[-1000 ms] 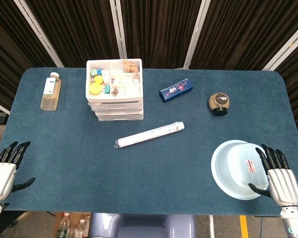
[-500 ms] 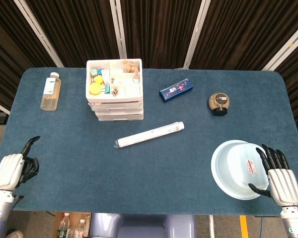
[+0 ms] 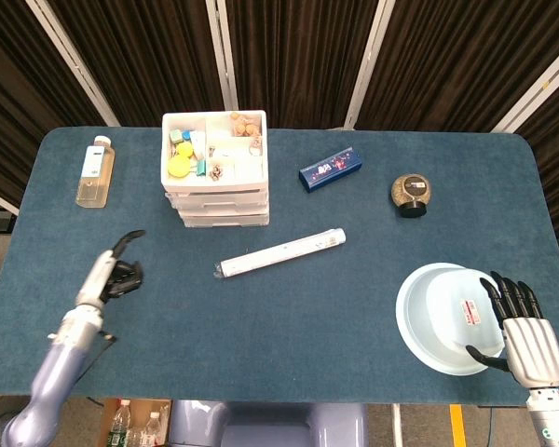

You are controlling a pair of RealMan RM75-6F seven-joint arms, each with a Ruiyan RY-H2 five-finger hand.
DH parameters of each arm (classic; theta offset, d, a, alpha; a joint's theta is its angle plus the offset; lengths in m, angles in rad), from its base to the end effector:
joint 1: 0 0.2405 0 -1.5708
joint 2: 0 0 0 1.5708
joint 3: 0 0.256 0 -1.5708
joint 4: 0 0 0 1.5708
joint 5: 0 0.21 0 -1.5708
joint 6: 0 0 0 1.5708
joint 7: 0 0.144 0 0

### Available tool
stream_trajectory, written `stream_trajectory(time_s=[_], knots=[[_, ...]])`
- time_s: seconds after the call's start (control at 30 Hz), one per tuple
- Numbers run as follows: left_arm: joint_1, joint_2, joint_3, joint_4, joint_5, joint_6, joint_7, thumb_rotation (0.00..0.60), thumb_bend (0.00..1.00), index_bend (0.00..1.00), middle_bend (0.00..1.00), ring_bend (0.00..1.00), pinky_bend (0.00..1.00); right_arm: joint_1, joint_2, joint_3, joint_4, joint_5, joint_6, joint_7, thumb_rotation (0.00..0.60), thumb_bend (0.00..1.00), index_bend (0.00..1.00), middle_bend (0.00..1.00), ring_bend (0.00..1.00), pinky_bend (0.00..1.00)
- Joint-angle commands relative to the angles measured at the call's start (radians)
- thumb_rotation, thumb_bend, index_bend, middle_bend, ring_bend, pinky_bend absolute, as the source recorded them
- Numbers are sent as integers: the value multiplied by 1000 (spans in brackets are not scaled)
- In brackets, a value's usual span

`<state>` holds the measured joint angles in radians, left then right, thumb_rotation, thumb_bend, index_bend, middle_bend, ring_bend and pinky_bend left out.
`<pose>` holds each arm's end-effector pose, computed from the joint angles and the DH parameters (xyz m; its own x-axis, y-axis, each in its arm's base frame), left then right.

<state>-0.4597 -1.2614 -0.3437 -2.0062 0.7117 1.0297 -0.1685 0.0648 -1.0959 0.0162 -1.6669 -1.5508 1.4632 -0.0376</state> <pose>-0.1794 0.2852 0.0672 -0.5224 0.2639 0.8108 0.8454 0.2843 0.4522 -0.3025 -0.1667 0.1512 0.4062 -0.0658 0.9114 -0.9137 -0.0443 0.4040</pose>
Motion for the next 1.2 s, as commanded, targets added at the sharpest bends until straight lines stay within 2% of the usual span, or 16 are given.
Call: stream_trajectory(time_s=[0.03,0.2,0.47,0.8,1.2], knots=[[-107,-92,-81,44,-143,-74,-34,600,737,150,978,946,961,1,2,0,0,-1,-2,4,600,111,0,0,0,0],[-184,-177,-123,121,-238,-92,-50,600,738,157,978,946,961,2,5,-1,-1,-6,-1,15,600,112,0,0,0,0],[-257,-272,-152,189,-287,-47,-35,600,738,156,977,947,961,3,9,-2,-4,-8,-3,28,600,111,0,0,0,0],[-310,-370,-176,309,-295,-26,-30,600,739,155,977,947,961,2,15,-3,-15,-2,-7,45,600,111,0,0,0,0],[-370,-442,-213,412,-321,-35,3,600,738,155,977,947,961,3,21,-3,-22,-2,-8,62,600,111,0,0,0,0]])
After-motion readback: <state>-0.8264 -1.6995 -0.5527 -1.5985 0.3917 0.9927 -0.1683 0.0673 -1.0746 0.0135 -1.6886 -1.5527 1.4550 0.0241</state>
